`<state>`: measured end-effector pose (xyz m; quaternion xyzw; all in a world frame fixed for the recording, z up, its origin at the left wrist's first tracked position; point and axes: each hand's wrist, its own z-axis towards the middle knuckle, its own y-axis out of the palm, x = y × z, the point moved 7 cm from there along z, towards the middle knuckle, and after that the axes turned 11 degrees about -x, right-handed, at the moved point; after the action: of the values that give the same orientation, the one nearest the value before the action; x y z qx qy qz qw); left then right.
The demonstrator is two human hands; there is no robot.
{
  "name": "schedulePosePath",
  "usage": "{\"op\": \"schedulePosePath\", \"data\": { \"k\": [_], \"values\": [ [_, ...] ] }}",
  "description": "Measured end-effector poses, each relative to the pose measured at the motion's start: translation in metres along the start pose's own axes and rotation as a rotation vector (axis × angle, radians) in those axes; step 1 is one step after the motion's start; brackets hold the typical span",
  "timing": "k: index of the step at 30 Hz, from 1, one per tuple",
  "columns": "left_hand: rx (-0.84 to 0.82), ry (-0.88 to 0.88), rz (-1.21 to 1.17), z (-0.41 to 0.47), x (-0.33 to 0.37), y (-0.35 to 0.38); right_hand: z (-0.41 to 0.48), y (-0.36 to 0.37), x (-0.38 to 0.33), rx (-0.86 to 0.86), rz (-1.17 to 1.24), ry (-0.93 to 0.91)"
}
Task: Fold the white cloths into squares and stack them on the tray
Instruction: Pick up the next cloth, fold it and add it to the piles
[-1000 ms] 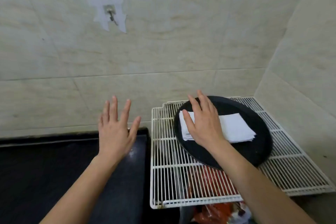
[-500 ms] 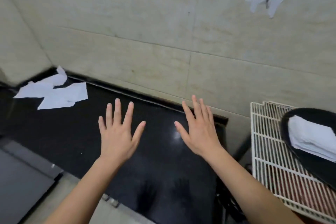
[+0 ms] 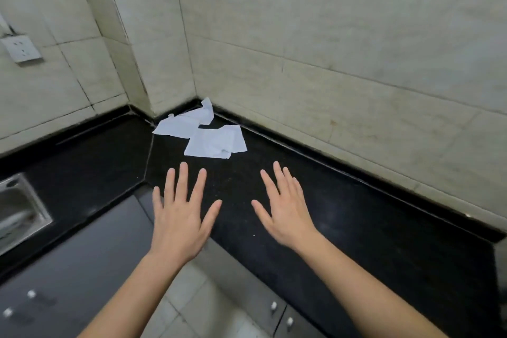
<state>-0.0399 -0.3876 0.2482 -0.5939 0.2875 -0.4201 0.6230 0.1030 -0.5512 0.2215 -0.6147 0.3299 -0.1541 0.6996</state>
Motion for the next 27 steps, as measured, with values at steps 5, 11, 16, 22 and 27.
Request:
{"op": "schedulePosePath", "data": {
  "k": [5,11,16,22,27],
  "values": [
    [-0.059,-0.056,-0.026,0.017,-0.060,0.023,0.049,0.037,-0.028,-0.068,-0.038,-0.029],
    [-0.102,-0.049,-0.028,0.085,-0.116,0.045,0.138,0.063,-0.044,-0.075,0.008,-0.013],
    [-0.147,-0.046,-0.029,0.179,-0.143,0.055,0.224,0.063,-0.032,-0.052,0.064,0.050],
    [-0.190,0.001,-0.037,0.271,-0.156,0.064,0.305,0.054,0.000,-0.045,0.105,0.164],
    [-0.290,0.056,-0.017,0.314,-0.167,0.094,0.347,0.076,0.022,-0.116,0.099,0.271]
  ]
}}
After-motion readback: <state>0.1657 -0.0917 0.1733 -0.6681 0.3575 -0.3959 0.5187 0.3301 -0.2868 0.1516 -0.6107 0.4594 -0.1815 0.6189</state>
